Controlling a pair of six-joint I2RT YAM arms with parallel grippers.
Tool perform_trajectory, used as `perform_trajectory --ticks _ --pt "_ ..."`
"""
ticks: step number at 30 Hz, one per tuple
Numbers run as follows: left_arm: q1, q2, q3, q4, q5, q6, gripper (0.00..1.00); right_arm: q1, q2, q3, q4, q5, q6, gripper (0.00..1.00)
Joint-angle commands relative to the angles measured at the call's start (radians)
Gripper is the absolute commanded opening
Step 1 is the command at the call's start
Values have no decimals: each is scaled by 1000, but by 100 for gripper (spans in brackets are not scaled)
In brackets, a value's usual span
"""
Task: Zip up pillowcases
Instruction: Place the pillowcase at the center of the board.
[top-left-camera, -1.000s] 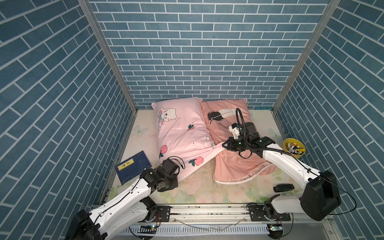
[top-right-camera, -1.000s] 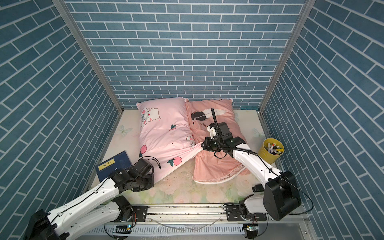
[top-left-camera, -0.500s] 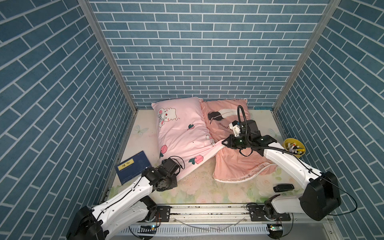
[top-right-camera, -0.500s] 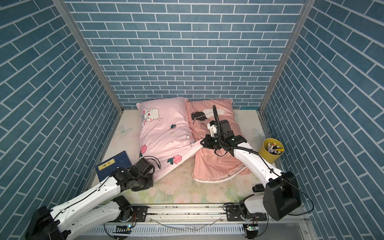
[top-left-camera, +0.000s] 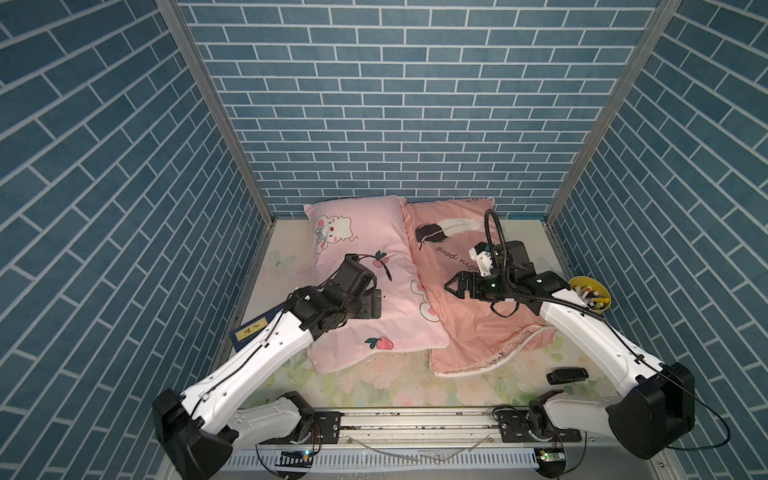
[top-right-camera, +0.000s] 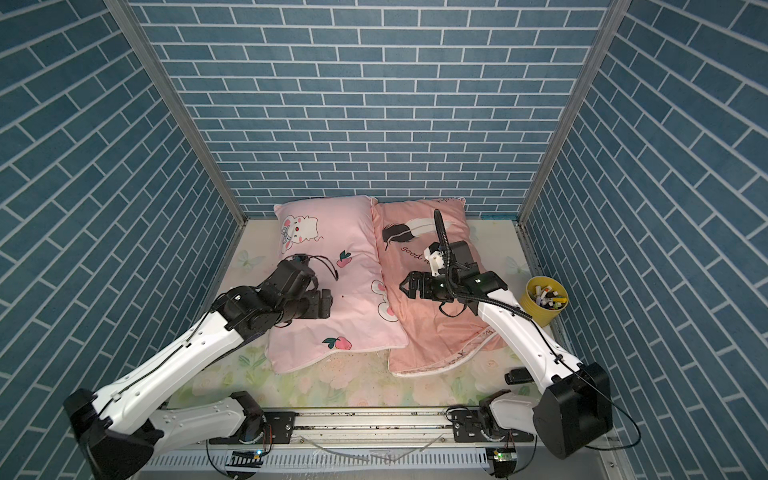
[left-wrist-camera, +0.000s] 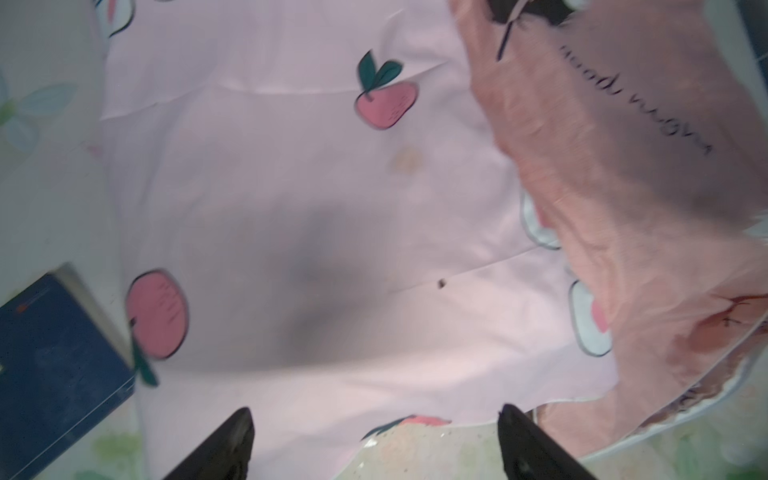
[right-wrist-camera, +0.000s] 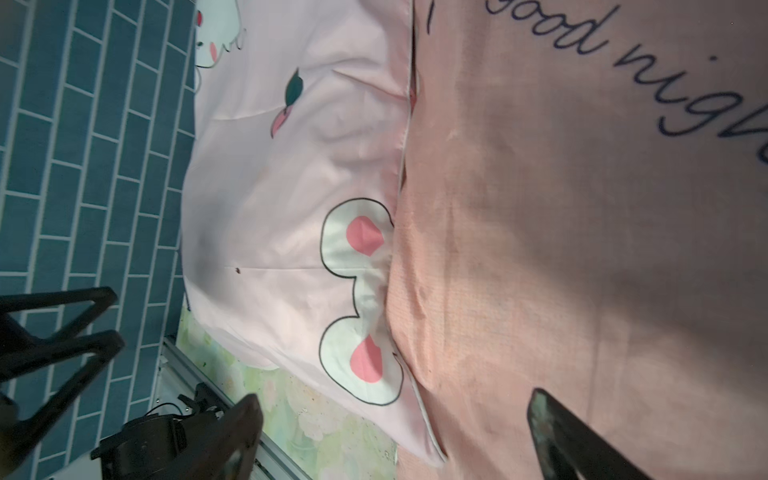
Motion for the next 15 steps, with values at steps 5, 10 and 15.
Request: perform_trajectory --ticks 5,10,15 --pt "-145 371 231 272 113 143 76 -135 30 130 -343 414 -121 94" --pt "-179 482 237 304 163 133 64 -294 64 94 -294 405 -133 93" --pt "-172 531 138 319 232 90 58 -484 90 4 -160 180 -108 91"
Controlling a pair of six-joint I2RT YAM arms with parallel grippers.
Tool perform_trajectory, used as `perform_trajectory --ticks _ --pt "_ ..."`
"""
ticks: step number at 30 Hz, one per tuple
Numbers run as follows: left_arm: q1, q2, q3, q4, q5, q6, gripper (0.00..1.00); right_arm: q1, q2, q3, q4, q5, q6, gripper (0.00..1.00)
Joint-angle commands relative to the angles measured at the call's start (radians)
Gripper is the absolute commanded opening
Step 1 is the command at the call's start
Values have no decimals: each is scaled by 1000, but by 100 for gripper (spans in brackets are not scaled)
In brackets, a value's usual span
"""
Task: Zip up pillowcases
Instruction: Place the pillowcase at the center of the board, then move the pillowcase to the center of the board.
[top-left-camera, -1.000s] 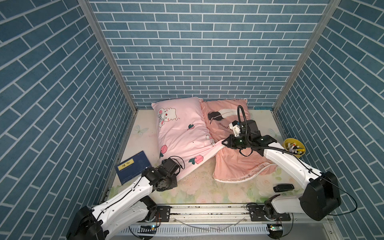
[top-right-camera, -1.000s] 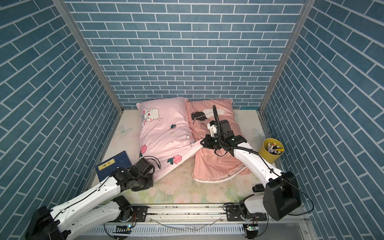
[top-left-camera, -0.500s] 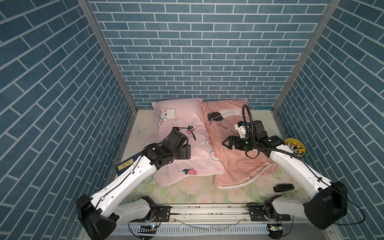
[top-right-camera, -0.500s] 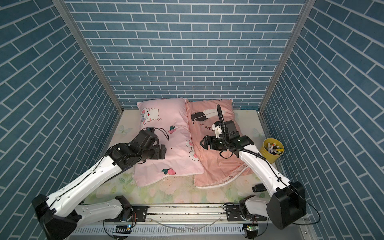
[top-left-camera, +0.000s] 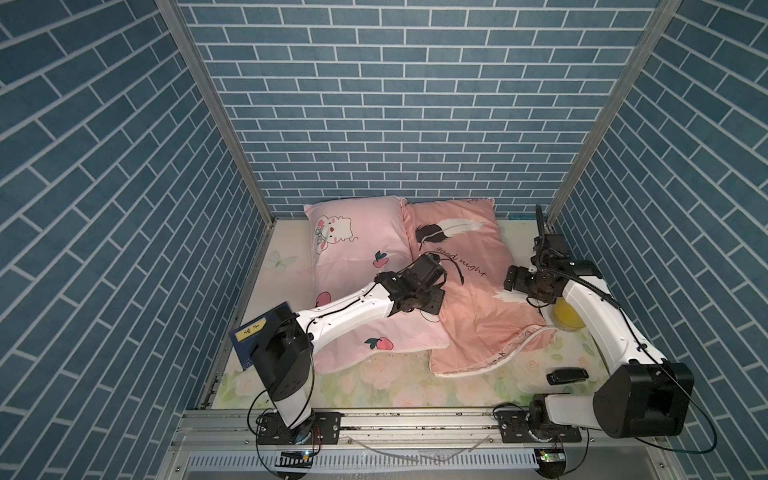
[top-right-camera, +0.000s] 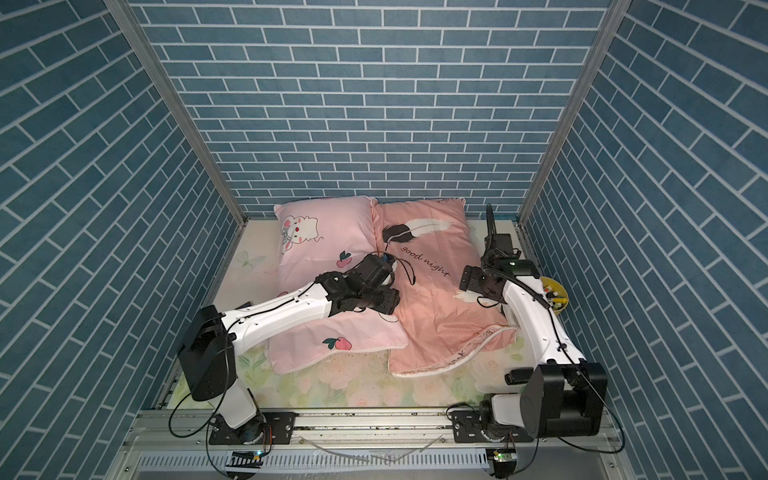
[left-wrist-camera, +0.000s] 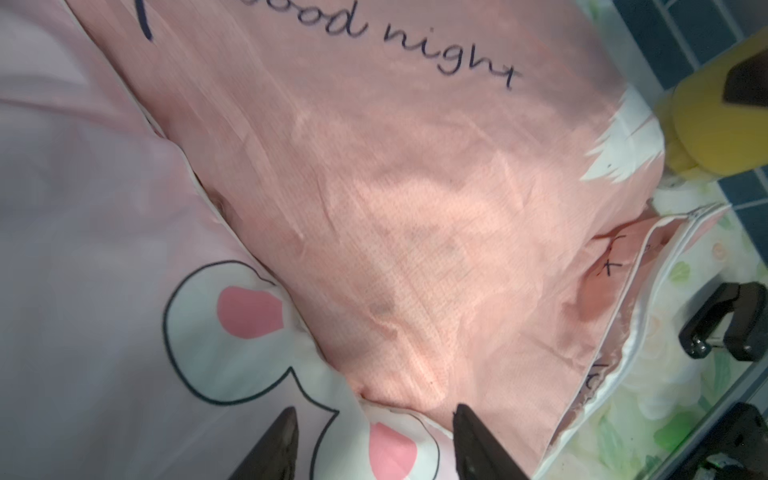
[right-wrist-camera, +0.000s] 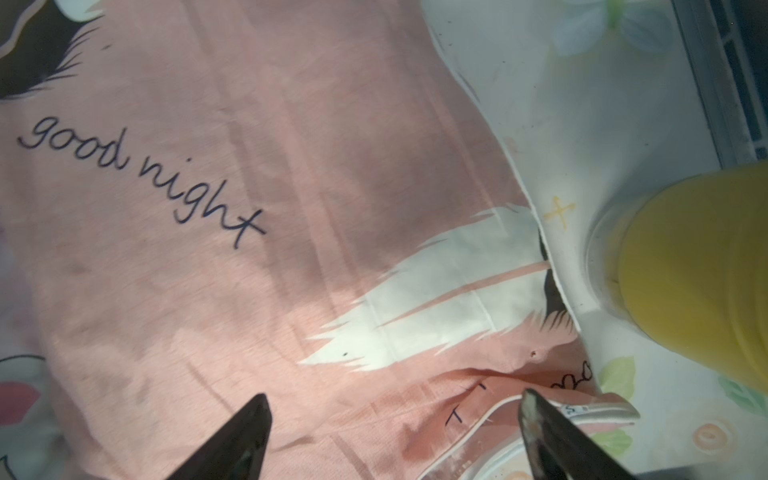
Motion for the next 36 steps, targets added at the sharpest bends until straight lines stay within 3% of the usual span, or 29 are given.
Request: perform_trajectory --ticks 1,5,9,14,16,22,29,33,36 --pt "19 33 -73 18 85 -34 57 -107 13 -84 87 -194 8 91" --pt "57 30 -193 52 70 -66 55 -150 21 -91 99 -223 10 89" --pt "125 -3 -301 64 33 -77 54 -177 74 -87 95 -152 -12 77" --pt "217 -94 -318 -12 -18 -33 54 -179 142 -73 139 -191 -33 72" --pt "228 -120 -274 -60 -42 -6 56 -180 165 -76 159 -234 -46 72" --pt "213 -97 -28 -126 3 5 60 -144 271 -72 304 -603 -45 69" --pt "74 139 299 -85 76 -81 59 -42 284 -47 377 -743 -50 65" --pt "19 341 482 -84 86 -133 56 -57 149 -80 337 -655 -45 68" --pt "9 493 577 -35 113 -194 51 -67 33 -109 269 -335 -18 70"
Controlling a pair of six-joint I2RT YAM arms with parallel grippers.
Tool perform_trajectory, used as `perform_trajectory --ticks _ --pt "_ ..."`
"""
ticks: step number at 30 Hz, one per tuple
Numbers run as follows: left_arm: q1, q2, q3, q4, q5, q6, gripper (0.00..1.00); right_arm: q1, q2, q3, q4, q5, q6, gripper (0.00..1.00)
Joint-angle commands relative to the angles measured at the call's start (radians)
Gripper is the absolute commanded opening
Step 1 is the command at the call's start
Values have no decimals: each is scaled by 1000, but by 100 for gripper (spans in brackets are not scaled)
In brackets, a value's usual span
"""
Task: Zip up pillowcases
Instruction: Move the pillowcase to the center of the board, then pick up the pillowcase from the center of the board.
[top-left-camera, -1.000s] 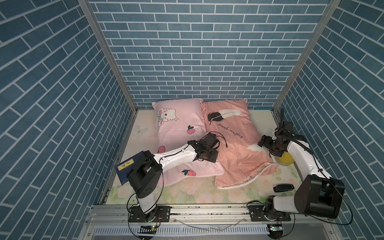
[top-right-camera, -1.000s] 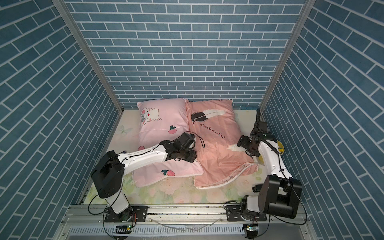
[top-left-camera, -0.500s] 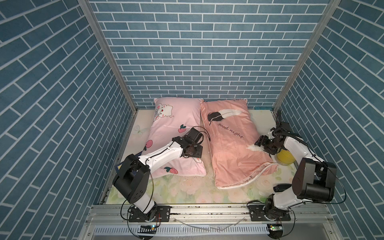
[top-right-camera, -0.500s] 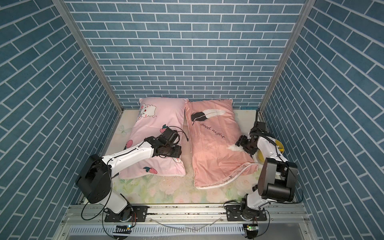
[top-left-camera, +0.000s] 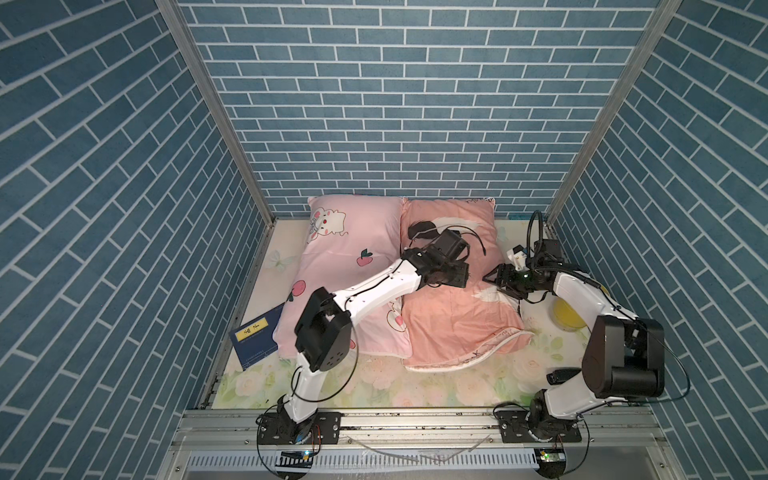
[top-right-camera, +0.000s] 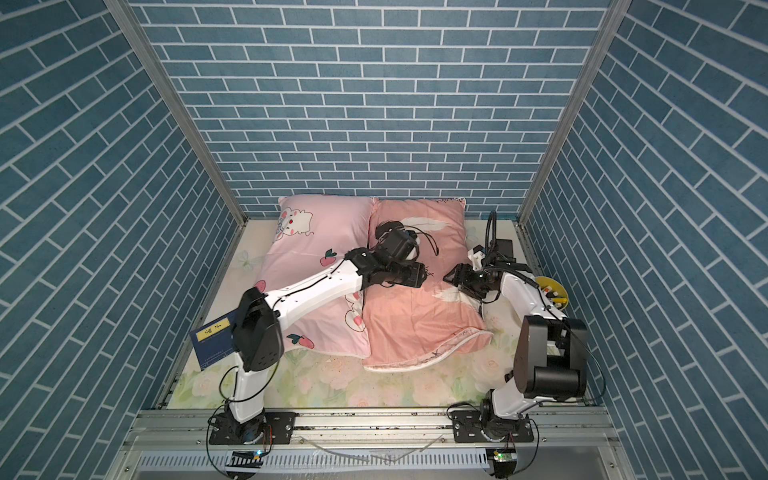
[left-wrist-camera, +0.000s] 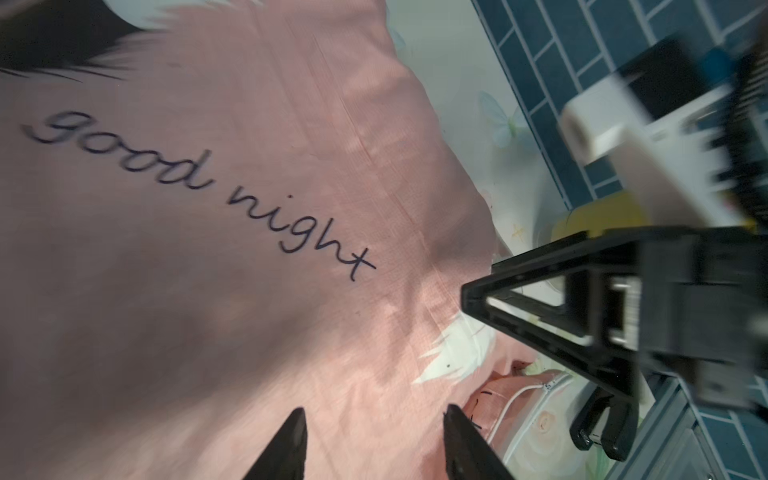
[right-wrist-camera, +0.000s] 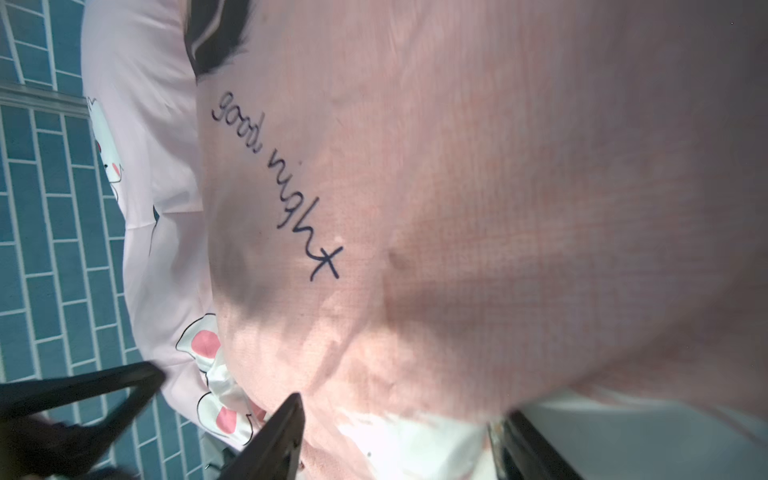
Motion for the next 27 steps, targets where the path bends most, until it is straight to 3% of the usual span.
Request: perform_trajectory --ticks 1,9,13,18,27 --pt "3 166 86 14 42 -101 51 -19 -138 -45 -26 249 17 70" --pt "51 324 126 47 -10 -171 51 -126 -251 -243 -15 222 126 70" --pt "109 330 61 84 -28 -189 50 -156 -317 -300 -33 197 153 58" --pt "148 287 -43 151 -32 -195 50 -159 -386 -290 -138 185 152 49" --pt "205 277 -110 239 -7 -204 50 -160 -544 -250 -473 353 115 44"
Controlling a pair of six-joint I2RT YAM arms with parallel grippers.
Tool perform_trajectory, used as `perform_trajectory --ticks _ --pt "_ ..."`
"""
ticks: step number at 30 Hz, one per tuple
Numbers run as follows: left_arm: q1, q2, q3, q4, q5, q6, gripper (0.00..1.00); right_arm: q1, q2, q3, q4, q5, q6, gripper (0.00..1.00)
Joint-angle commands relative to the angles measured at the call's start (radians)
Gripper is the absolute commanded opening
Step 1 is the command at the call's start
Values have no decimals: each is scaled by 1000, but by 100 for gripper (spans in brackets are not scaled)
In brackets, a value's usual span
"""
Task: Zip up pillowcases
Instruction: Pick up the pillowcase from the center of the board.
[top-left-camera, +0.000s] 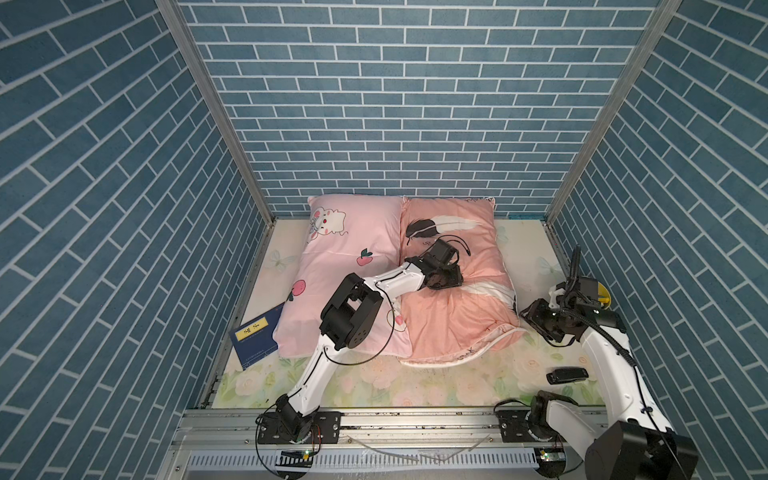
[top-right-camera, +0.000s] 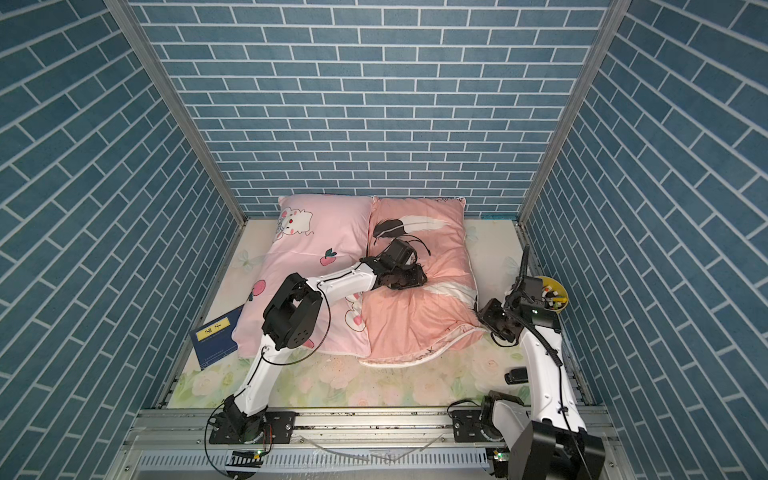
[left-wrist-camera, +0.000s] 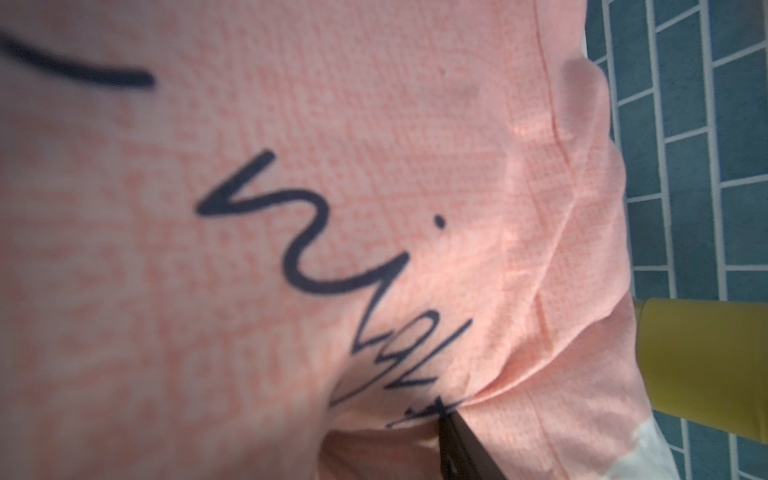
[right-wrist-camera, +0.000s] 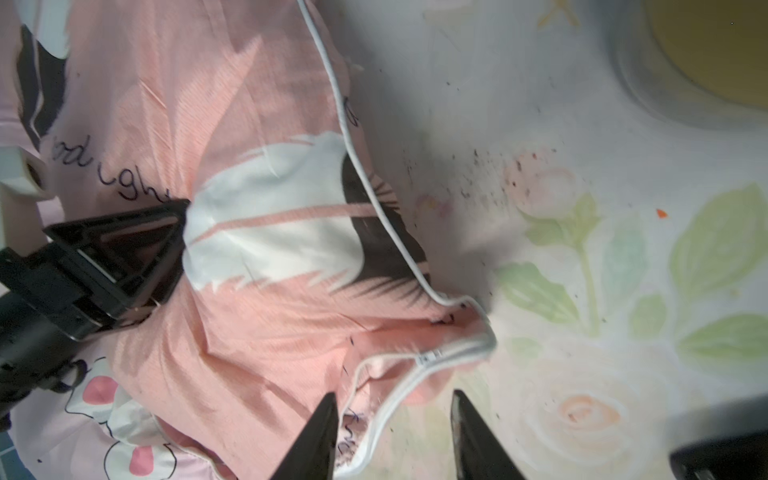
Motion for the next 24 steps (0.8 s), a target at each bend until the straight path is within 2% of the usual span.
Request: perform_trajectory --ticks 1,6,13,24 --pt "88 62 -57 -34 -137 0 50 -4 -52 27 -183 114 -9 43" --pt "98 55 -82 7 -107 0 50 -8 -58 -19 -138 66 33 42" --pt "106 23 -133 53 -73 -3 50 -53 50 -107 118 -72 142 46" --pt "107 -14 -175 66 -64 -3 50 -90 133 -179 276 -85 198 51"
